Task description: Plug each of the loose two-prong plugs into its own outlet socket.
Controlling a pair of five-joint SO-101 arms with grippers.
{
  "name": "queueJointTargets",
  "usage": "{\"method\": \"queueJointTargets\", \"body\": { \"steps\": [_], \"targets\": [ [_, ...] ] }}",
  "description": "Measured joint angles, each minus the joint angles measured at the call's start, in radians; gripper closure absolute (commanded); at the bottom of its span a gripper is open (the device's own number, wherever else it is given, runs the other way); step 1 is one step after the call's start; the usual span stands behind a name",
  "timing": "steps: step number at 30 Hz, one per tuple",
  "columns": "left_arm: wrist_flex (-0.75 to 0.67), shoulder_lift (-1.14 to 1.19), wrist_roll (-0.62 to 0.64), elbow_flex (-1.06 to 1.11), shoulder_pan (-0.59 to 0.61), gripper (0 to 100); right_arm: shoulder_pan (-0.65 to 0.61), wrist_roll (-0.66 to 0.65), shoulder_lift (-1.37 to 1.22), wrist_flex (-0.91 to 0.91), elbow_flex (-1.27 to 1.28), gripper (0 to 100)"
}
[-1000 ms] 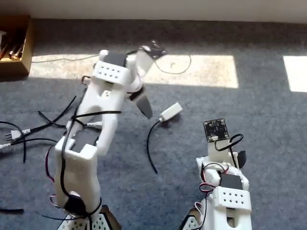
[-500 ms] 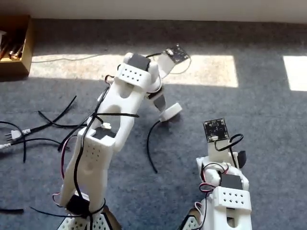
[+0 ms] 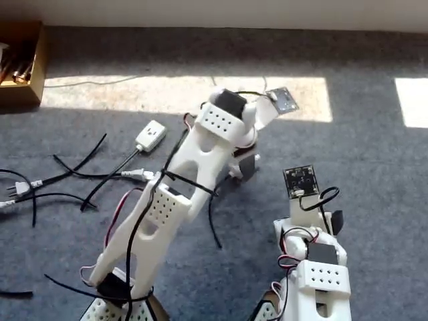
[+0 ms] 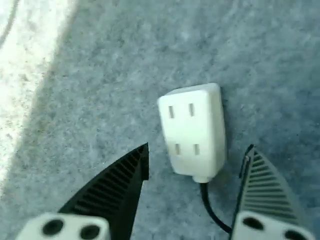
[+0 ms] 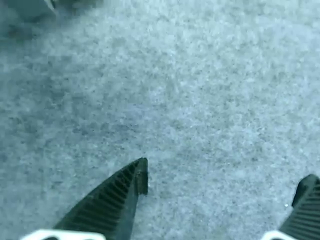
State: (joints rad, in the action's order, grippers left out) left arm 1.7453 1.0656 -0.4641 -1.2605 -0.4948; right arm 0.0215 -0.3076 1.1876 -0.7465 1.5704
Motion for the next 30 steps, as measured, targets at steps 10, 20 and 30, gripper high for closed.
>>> {"method": "queueJointTargets", "body": {
  "steps": [10, 20, 30],
  "targets": [
    [0.011, 0.0, 0.069, -0.035, 0.011, 70, 0.0, 0.0, 0.0, 0.0, 0.0, 57.0],
    [-0.057, 0.057, 0.075, -0.049, 0.158, 70, 0.0, 0.0, 0.0, 0.0, 0.0, 57.0],
    [-0.064, 0.17, 0.051, -0.052, 0.083, 72, 0.0, 0.0, 0.0, 0.0, 0.0, 57.0]
  ]
}}
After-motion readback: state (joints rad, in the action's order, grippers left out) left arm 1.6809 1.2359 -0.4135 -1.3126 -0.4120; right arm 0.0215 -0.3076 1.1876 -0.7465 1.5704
